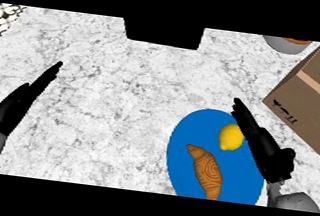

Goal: Pick the lemon from the plate and place it in the cardboard box

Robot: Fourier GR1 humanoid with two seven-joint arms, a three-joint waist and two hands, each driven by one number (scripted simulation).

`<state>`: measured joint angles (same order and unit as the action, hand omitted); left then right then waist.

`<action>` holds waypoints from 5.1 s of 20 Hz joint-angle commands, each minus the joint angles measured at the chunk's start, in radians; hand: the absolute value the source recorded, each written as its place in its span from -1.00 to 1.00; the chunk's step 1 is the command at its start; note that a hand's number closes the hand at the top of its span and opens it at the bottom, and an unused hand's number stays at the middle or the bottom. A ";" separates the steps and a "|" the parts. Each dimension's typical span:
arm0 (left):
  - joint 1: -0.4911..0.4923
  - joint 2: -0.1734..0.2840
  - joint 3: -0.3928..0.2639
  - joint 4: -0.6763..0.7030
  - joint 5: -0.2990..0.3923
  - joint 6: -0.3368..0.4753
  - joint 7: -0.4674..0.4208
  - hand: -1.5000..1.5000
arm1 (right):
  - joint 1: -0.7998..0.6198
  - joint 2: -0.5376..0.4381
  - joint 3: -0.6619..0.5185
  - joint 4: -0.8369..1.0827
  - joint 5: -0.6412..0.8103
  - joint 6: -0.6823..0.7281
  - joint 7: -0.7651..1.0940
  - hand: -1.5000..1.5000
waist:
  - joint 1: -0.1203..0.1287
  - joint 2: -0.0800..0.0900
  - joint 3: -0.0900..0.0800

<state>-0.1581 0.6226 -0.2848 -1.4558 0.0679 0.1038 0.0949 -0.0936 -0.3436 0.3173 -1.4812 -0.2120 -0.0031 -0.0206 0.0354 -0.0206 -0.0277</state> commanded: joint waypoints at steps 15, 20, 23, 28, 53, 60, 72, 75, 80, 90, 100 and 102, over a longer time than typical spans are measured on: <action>0.135 -0.158 0.238 -0.120 0.368 0.030 0.044 0.00 | 0.247 0.051 -0.154 -0.447 0.600 -0.853 -0.044 -1.00 | -0.060 0.007 0.022; 0.122 -0.163 0.239 -0.134 0.364 0.056 0.073 0.00 | 0.341 -0.052 -0.072 -0.418 0.806 -0.672 0.283 -1.00 | -0.052 0.020 0.016; 0.148 -0.147 0.246 -0.162 0.369 0.030 0.054 0.00 | 0.379 -0.116 -0.096 -0.403 0.899 -0.562 0.448 -1.00 | -0.033 0.022 0.012; 0.129 -0.159 0.233 -0.149 0.364 0.026 0.055 0.00 | 0.308 -0.144 -0.056 -0.482 1.014 -0.314 0.768 -1.00 | -0.010 0.029 0.013; 0.147 -0.186 0.259 -0.166 0.365 0.005 0.101 0.00 | -0.236 0.245 -0.010 -0.349 1.000 0.294 1.451 -1.00 | -0.025 0.020 0.026; 0.167 -0.179 0.302 -0.159 0.357 -0.047 0.061 0.00 | -0.253 0.280 -0.032 -0.306 1.080 0.285 1.366 -1.00 | -0.028 0.020 0.027; 0.130 -0.227 0.287 -0.132 0.308 -0.021 0.083 0.00 | -0.281 0.339 -0.086 -0.248 1.134 0.406 1.347 -1.00 | -0.035 0.020 0.027; 0.119 -0.230 0.303 -0.133 0.330 -0.047 0.080 0.00 | -0.296 0.342 -0.106 -0.140 1.138 0.332 1.305 -1.00 | -0.029 0.022 0.027; 0.180 -0.233 0.294 -0.218 0.314 -0.033 0.117 0.00 | -0.283 0.343 -0.101 -0.163 1.136 0.380 1.342 -1.00 | -0.024 0.018 0.027; 0.148 -0.229 0.354 -0.100 0.311 -0.099 0.049 0.00 | -0.257 0.343 -0.114 -0.100 1.131 0.337 1.311 -1.00 | -0.030 0.021 0.027; 0.107 -0.258 0.347 -0.124 0.270 -0.072 0.111 0.00 | -0.245 0.343 -0.125 0.017 1.139 0.288 1.251 -1.00 | -0.034 0.021 0.027; 0.131 -0.248 0.365 -0.205 0.306 -0.078 0.161 0.00 | -0.177 0.343 -0.116 -0.013 1.168 0.288 1.225 -1.00 | -0.034 0.019 0.028</action>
<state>-0.0236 0.3695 0.0624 -1.6278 0.3575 0.0332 0.2233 -0.3221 -0.0078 0.1819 -1.4974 0.9280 0.2860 1.0956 0.0038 -0.0014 -0.0006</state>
